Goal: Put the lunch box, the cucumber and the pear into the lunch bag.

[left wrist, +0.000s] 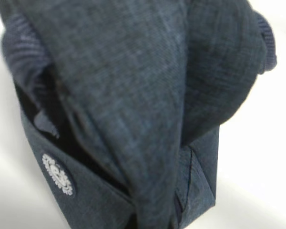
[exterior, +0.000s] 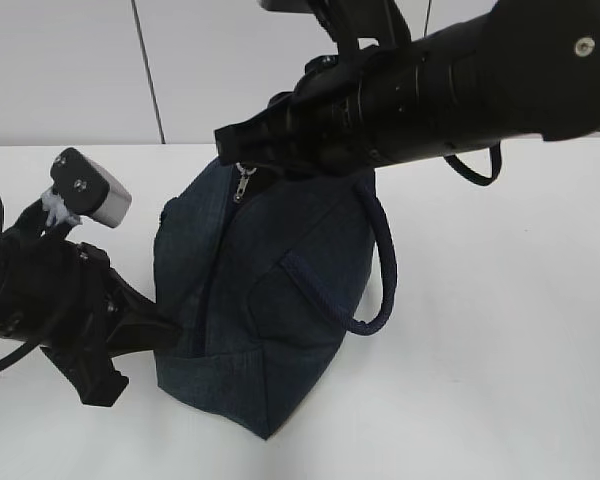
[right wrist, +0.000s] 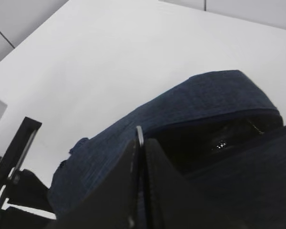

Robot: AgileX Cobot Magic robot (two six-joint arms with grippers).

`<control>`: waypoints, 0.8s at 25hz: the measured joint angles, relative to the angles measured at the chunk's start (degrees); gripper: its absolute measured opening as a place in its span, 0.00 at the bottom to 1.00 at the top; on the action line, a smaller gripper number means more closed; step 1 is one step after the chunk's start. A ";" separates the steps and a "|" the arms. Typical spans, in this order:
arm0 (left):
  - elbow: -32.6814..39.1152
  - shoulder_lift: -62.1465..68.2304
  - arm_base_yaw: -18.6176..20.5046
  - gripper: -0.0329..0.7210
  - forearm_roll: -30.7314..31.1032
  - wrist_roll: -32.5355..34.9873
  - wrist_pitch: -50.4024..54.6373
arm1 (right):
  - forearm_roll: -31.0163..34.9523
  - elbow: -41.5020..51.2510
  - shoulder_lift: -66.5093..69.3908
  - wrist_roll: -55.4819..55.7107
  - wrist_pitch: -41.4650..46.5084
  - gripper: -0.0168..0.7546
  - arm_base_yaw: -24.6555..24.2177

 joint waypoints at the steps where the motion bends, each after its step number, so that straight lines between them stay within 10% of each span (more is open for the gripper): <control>1: 0.00 0.00 0.00 0.05 -0.06 0.00 -0.07 | 0.12 -0.08 0.13 0.00 -0.10 0.02 -0.47; 20: 0.22 0.00 0.00 0.05 -0.03 0.00 -0.56 | 2.32 -2.41 2.80 -0.75 -0.42 0.02 -5.48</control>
